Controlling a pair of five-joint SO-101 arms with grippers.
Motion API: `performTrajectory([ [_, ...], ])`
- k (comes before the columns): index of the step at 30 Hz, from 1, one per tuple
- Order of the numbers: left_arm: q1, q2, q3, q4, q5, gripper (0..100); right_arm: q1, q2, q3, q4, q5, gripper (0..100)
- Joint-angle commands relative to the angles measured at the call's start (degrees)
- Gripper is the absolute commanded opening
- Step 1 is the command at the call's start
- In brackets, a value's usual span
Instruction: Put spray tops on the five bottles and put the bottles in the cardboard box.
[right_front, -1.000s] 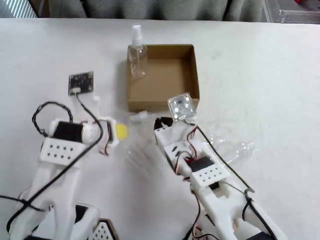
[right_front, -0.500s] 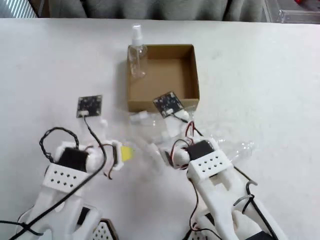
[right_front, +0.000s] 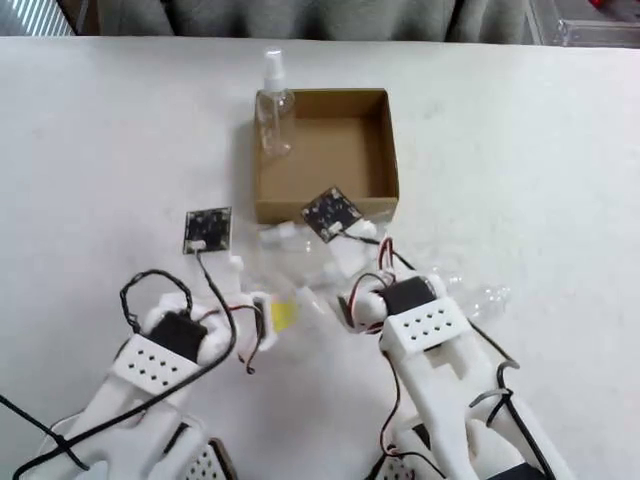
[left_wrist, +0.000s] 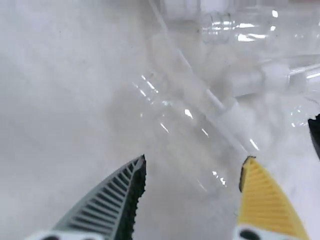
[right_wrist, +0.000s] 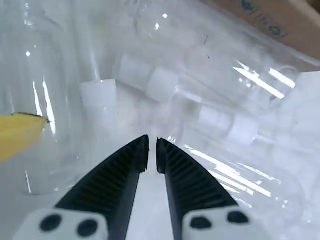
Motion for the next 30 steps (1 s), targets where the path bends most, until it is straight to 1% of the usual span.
performTrajectory([
  [1,1.1,-1.3,-0.3,-1.8,5.0,29,1.2,0.0,-0.3,-0.3,0.5,1.5],
  [4,1.2,-0.8,0.1,-2.3,6.5,29,0.7,0.0,-0.3,0.1,0.5,1.5],
  [5,1.2,-0.8,1.1,-3.9,6.6,29,0.6,0.0,-0.3,0.1,0.5,1.5],
  [9,1.3,-0.8,8.9,-16.4,6.7,29,0.4,0.0,0.4,-0.1,0.5,1.5],
  [12,1.1,-0.9,11.7,-21.4,7.7,29,0.4,0.0,0.5,-0.1,0.5,1.5],
  [14,0.8,-0.8,11.6,-21.4,10.1,29,0.4,0.0,0.5,-0.1,0.6,1.5],
  [21,0.8,-0.8,11.5,-21.8,10.5,30,-0.8,0.0,0.7,0.0,0.6,1.5],
  [23,0.8,-0.7,10.6,-21.5,10.5,32,-1.5,0.0,0.9,0.1,0.6,1.5],
  [26,-0.4,-0.7,10.1,-21.4,10.6,40,-2.1,0.0,1.6,-0.2,0.6,1.5],
  [28,-0.3,-0.7,10.0,-21.4,10.6,41,-2.1,0.0,1.7,-0.2,0.6,1.5],
  [30,-0.5,-0.7,9.8,-21.4,10.7,38,-2.1,0.0,1.7,-0.2,0.6,1.5],
])
